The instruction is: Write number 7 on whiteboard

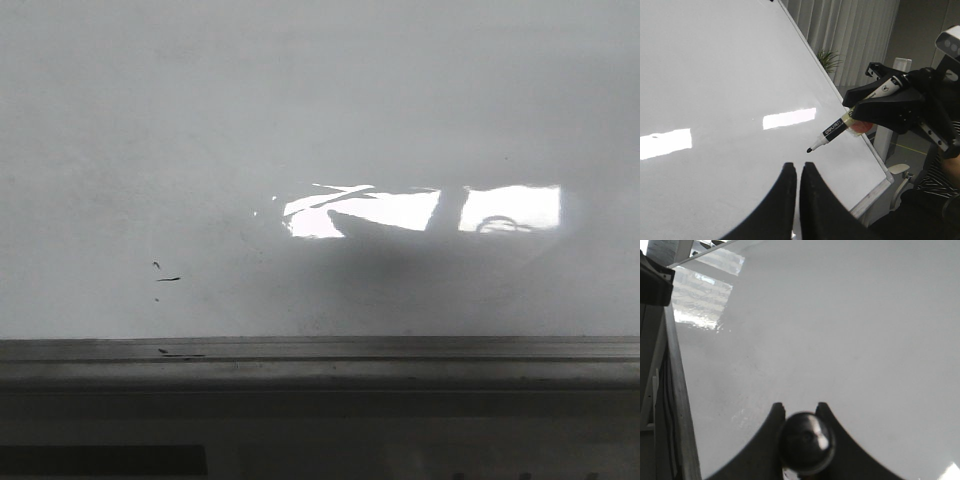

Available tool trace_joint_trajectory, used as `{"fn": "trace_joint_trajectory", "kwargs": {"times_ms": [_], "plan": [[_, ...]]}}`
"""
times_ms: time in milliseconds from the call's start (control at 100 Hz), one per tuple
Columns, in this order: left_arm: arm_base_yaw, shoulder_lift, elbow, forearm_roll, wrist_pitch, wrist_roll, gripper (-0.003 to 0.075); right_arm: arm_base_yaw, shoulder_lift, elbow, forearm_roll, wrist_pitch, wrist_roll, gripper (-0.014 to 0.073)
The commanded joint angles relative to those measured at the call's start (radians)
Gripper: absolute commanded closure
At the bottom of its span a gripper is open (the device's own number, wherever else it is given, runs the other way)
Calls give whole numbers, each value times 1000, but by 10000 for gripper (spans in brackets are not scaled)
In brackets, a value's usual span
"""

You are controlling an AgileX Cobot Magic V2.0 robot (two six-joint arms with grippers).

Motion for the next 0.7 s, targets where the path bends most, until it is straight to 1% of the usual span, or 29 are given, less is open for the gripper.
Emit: {"fn": "trace_joint_trajectory", "kwargs": {"times_ms": [0,110,210,380,690], "plan": [[-3,8,-27,-7,-10,-9,741,-37,13,-10,-19,-118,-8,636],[-3,8,-27,-7,-10,-9,741,-87,37,7,-19,-193,-8,636],[-3,8,-27,-7,-10,-9,741,-111,68,7,-15,-246,-8,636],[-3,8,-27,-7,-10,-9,741,-113,135,7,-15,-253,-8,636],[-3,8,-27,-7,-10,-9,741,-118,195,7,-15,-296,-8,636]]}}
